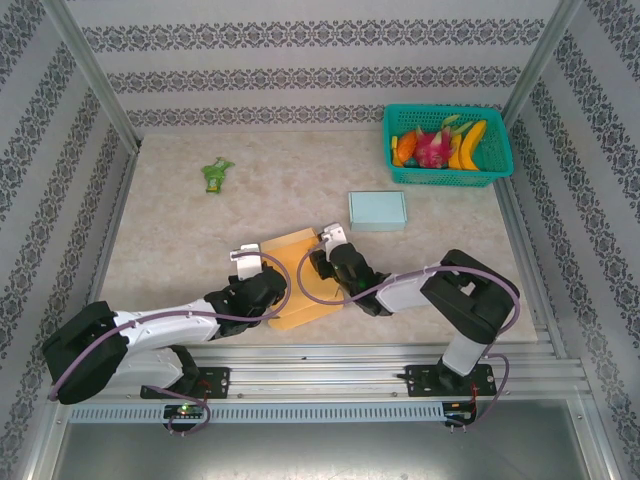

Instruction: Fold the paper box

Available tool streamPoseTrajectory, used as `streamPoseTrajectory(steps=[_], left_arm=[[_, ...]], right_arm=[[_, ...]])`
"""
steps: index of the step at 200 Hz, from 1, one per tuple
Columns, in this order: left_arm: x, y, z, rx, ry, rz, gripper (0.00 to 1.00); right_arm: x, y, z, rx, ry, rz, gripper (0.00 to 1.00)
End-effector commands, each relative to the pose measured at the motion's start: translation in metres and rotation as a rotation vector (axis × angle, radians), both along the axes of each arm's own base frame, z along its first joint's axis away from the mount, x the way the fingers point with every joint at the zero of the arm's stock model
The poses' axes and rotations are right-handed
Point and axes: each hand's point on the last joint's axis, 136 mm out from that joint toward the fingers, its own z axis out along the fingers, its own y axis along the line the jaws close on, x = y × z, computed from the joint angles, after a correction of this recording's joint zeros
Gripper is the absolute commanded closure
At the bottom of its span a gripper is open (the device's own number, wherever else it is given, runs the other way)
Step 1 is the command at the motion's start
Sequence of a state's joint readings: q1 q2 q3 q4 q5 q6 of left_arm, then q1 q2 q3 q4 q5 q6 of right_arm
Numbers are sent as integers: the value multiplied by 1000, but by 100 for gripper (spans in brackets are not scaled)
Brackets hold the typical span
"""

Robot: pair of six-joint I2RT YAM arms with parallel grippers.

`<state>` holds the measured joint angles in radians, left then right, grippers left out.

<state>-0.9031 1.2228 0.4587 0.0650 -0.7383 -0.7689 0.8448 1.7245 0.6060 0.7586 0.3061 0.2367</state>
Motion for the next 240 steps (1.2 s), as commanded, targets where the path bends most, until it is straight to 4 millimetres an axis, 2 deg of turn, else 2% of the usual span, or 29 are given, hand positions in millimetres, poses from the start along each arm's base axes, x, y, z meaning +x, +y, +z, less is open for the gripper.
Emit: streamPoseTrajectory(steps=[1, 28, 53, 84, 104, 120, 130, 148, 166, 184, 201, 240], left_arm=[[1, 8, 11, -12, -39, 47, 100], [1, 8, 13, -17, -44, 47, 100], [1, 9, 13, -13, -44, 50, 100], [-1, 18, 13, 10, -47, 91, 100], [-2, 25, 14, 34, -49, 122, 100], [-2, 28, 15, 55, -52, 136, 100], [-1, 28, 15, 58, -51, 137, 100], [1, 23, 13, 56, -47, 122, 100], [4, 18, 12, 58, -49, 110, 100], [9, 13, 13, 70, -66, 95, 100], [12, 7, 16, 78, -82, 65, 100], [18, -5, 21, 77, -135, -4, 100]], right_arm=[[9, -7, -15, -37, 46, -28, 62], [9, 0, -20, -35, 65, 6, 62], [11, -7, -22, -46, 58, -28, 69], [19, -46, -24, -128, 38, -223, 79], [19, -71, -22, -155, 21, -327, 79], [18, -79, -21, -144, 26, -344, 77], [16, -74, -19, -122, 32, -310, 74], [9, -47, -12, -47, 46, -153, 63], [-6, -17, 1, 7, 59, 2, 56], [-23, -3, 15, 23, 41, 82, 51], [-34, -5, 24, 49, 51, 102, 47], [-52, -35, 52, 115, 54, 64, 42]])
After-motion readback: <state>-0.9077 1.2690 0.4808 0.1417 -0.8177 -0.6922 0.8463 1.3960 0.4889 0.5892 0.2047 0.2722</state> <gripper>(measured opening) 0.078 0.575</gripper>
